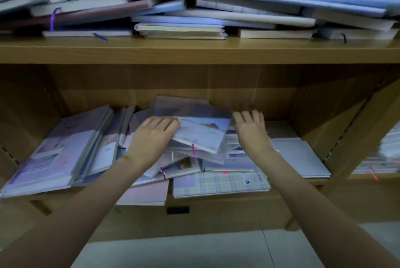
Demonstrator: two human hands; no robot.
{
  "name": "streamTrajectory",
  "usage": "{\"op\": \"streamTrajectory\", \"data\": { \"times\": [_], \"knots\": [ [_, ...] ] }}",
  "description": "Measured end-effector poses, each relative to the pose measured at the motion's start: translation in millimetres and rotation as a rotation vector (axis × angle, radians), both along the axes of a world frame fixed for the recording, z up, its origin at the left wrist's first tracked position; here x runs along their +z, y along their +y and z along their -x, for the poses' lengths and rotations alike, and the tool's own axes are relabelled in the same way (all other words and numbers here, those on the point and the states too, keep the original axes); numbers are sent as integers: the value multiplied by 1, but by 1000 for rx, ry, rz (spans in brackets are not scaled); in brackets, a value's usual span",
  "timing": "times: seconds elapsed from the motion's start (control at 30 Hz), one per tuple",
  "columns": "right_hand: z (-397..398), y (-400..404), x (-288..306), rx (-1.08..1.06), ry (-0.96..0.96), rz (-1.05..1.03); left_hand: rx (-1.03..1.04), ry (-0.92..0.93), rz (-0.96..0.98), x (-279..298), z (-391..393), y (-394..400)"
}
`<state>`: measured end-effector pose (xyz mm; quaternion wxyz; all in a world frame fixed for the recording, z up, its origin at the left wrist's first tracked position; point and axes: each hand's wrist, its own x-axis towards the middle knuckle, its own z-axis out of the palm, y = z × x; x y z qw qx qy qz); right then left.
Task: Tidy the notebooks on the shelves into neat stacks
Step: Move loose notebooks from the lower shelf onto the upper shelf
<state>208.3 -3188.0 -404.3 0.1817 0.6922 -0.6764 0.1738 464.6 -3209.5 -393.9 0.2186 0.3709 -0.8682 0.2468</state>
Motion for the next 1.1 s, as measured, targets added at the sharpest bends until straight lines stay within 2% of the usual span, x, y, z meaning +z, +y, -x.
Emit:
{"op": "streamTrajectory", "data": {
  "times": [0.07,0.13,0.2,0.27,0.33,0.5,0.7,0.9,0.97,1.1],
  "knots": [
    [14,-12,-13,-189,-138,-321,176,-123,-113,-5,-1,-4],
    [30,-18,-26,-191,-243,-460,264,-194,-166,2,2,-6],
    [37,-26,-33,-141,-313,-474,376,-294,-280,16,11,-3],
    [40,-38,-36,-126,-394,-417,412,-310,-351,18,20,-7],
    [42,-50,-38,-159,-404,-406,434,-273,-501,19,30,-9],
    [52,-72,-47,-77,-465,-400,426,-199,-536,15,32,-8],
    [38,-76,-36,-95,-76,-569,389,-191,-566,13,32,-9],
    [26,-70,-12,-97,63,-645,437,-181,-619,14,35,-4],
    [34,-60,4,-93,124,-607,451,-158,-648,15,32,-5],
    [54,-19,39,-157,350,-402,457,-129,-648,15,27,-4]
  ]
}}
